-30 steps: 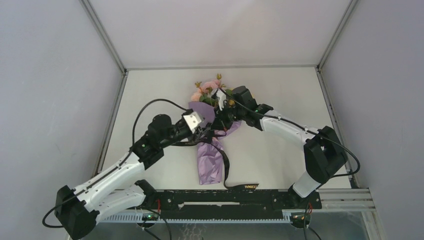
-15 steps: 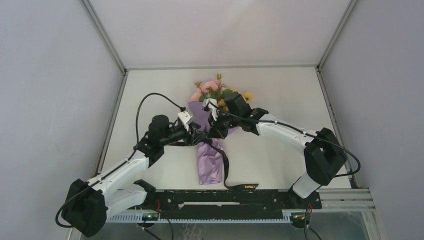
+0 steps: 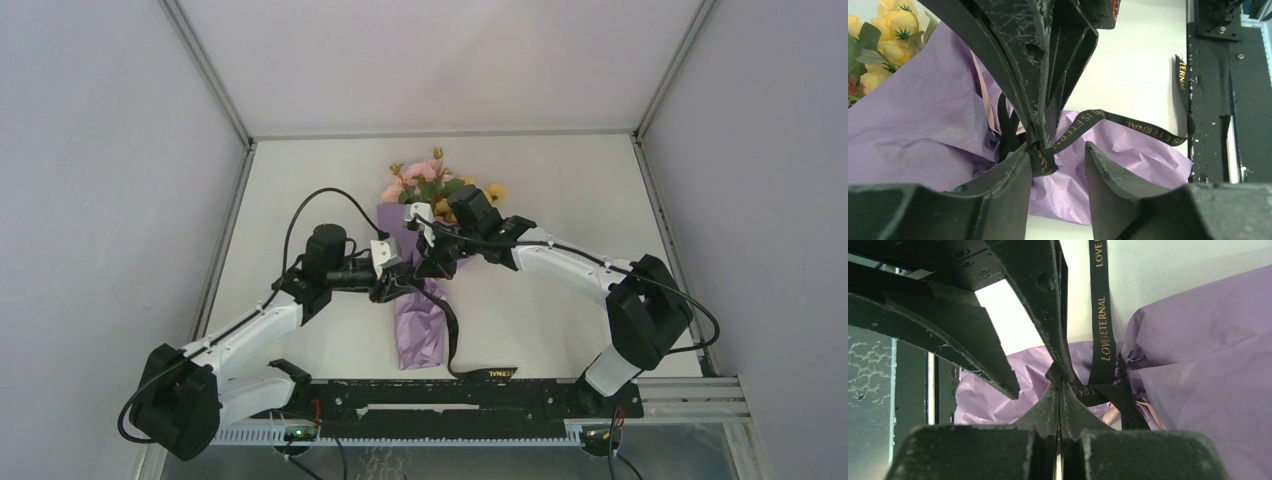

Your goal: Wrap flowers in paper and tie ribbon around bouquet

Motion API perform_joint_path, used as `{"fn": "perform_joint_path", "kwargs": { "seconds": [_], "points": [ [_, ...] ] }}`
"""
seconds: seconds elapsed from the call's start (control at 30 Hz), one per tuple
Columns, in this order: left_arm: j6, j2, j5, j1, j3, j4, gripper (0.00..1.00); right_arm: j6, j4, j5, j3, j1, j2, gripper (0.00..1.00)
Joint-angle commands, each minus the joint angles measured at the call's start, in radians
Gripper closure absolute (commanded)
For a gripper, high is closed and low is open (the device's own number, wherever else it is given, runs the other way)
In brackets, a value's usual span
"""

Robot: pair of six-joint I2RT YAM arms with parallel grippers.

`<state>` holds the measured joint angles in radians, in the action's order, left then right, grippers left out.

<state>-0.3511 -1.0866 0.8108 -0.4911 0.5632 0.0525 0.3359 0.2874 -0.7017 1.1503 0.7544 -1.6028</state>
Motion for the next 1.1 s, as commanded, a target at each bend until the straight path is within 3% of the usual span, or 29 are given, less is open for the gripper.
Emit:
{"fn": "perform_joint_path", "kwargs": {
  "seconds": [0.0,0.17,0.33,0.57,0.67,0.83,0.97,1.07],
  "points": [
    [-0.026,0.001,0.072,0.002,0.061,0.025,0.58,0.036,-0.058,-0.024,0.014,0.005,0.002,1.0],
    [-0.064,0.008,0.006,0.004,0.063,0.01,0.63,0.058,-0.034,-0.019,0.014,0.003,0.002,1.0],
    [-0.103,0.005,-0.001,0.038,0.09,-0.003,0.59,0.08,-0.014,-0.027,0.014,0.003,0.007,1.0],
    [0.025,0.001,0.063,0.039,0.087,0.043,0.61,0.077,-0.033,-0.036,0.014,0.003,0.005,1.0],
    [0.027,-0.004,0.066,0.039,0.078,0.043,0.71,0.08,-0.026,-0.037,0.014,0.005,0.004,1.0],
    [0.021,0.0,0.072,0.039,0.081,0.034,1.0,0.08,-0.028,-0.036,0.014,0.005,0.007,1.0],
    [-0.025,0.013,0.044,0.041,0.08,-0.007,1.0,0.088,-0.014,-0.013,0.015,0.004,0.013,0.84],
    [-0.138,0.022,0.012,0.055,0.064,-0.042,1.0,0.099,0.024,0.005,0.014,-0.023,0.039,0.75]
  ]
}}
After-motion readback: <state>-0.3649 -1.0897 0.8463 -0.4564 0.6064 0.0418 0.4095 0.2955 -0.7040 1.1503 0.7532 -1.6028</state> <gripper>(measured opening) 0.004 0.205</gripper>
